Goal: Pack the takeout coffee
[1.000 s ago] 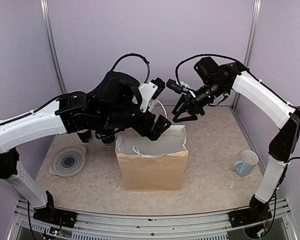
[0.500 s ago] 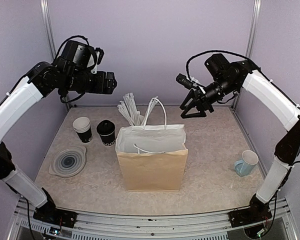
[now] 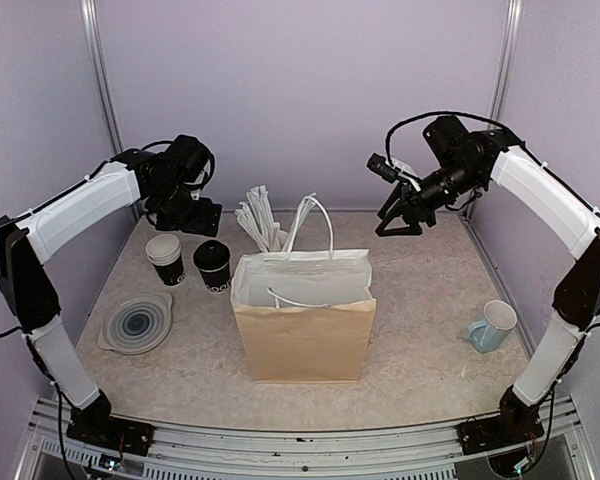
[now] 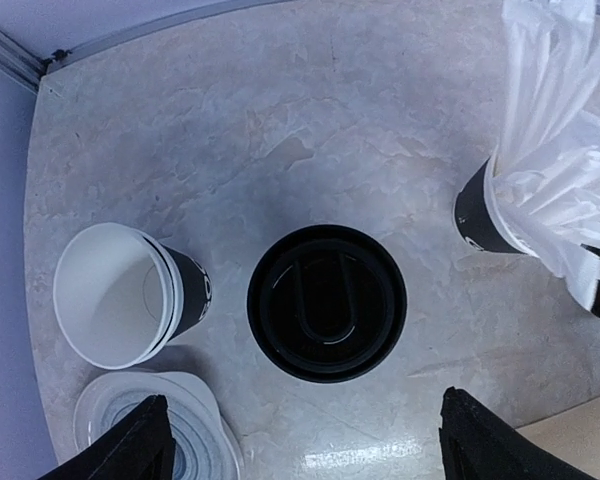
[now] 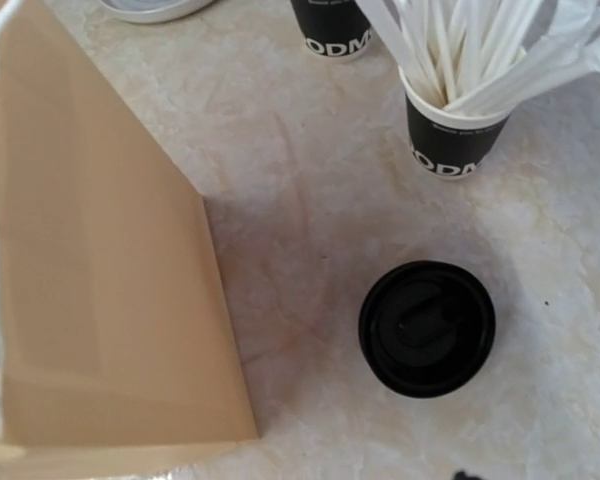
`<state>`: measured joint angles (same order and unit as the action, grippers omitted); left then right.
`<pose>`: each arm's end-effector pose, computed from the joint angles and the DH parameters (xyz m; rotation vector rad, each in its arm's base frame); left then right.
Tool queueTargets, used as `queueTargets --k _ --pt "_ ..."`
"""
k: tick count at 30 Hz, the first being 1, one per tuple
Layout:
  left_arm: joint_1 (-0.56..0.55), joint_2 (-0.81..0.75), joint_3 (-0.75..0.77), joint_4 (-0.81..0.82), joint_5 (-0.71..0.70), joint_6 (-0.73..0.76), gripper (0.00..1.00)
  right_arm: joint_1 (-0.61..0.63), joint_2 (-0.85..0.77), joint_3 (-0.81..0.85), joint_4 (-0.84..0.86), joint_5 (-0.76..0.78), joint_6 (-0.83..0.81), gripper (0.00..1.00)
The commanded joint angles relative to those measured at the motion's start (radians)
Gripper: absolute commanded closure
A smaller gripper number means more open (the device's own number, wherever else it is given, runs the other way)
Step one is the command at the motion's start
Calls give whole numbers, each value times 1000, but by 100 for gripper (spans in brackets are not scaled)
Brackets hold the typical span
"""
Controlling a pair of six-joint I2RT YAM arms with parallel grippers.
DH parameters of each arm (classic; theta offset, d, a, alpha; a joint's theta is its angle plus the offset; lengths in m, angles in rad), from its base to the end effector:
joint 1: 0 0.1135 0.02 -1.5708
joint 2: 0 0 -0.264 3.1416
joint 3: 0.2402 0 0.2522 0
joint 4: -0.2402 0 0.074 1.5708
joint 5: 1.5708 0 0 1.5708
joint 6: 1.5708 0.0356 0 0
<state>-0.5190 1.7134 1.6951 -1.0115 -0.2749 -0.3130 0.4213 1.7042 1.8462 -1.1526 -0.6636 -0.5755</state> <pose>0.3168 -0.1698 0.3375 0.1642 2.5361 0.0367 0.3044 0.1604 0.3828 -1.3734 2.0196 0.7810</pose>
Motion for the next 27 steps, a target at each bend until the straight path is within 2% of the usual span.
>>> queueTargets --k 1,11,27 --pt "21 81 49 -15 57 20 12 -9 -14 -26 19 14 11 36" --pt "43 238 133 -38 60 31 13 -9 -35 -53 15 6 3 36" --pt "68 297 127 -8 102 37 16 -9 -42 -90 22 7 -2 36"
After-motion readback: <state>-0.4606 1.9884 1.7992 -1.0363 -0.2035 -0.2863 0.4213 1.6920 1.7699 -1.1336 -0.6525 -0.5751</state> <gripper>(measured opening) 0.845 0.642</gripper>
